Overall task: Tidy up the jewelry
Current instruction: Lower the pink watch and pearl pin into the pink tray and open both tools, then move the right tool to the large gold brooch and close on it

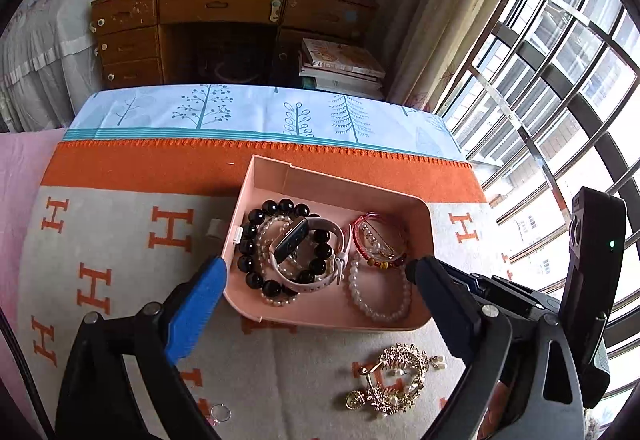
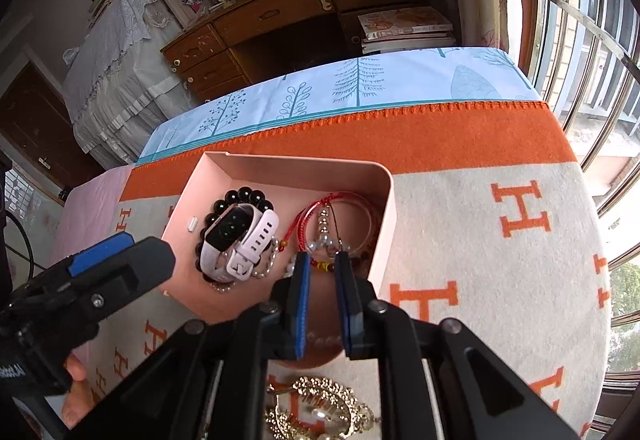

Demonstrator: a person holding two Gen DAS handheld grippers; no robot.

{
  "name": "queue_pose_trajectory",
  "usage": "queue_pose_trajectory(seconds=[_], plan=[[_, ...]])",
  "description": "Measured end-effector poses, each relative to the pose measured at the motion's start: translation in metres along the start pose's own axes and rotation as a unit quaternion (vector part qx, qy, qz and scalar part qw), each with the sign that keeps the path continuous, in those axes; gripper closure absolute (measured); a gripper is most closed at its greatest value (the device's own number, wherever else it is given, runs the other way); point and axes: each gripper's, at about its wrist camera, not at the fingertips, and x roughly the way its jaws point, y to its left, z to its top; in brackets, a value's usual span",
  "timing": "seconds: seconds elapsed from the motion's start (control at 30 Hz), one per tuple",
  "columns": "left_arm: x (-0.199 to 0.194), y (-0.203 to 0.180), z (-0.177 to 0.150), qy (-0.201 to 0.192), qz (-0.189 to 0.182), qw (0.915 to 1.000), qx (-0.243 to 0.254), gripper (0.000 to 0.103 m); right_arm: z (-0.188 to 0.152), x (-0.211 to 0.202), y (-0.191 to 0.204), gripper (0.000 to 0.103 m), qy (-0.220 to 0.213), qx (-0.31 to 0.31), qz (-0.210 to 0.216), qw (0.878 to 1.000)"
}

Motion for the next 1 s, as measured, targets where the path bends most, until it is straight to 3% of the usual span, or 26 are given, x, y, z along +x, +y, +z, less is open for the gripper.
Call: queue_pose_trajectory(seconds=[0.5, 0.6, 1.0], plan=[[-0.101, -0.011, -0.045, -0.081, 0.01, 0.9963, 0.028, 0.008, -0.053, -0.074, 0.027, 0.084, -0.053, -0.002, 0.035, 0.998], [-0.117, -0.01, -0.052, -0.09, 0.003, 0.9956, 0.026, 0.002, -0.061, -0.091, 0.031, 0.074, -0.07, -0.008, 0.033, 0.997], [-0.165, -0.006, -0.083, -0.124, 0.012, 0.9916, 0.032, 0.001, -0.083, -0.139, 0.038, 0.074, -0.1, -0.022, 0.022, 0.995]])
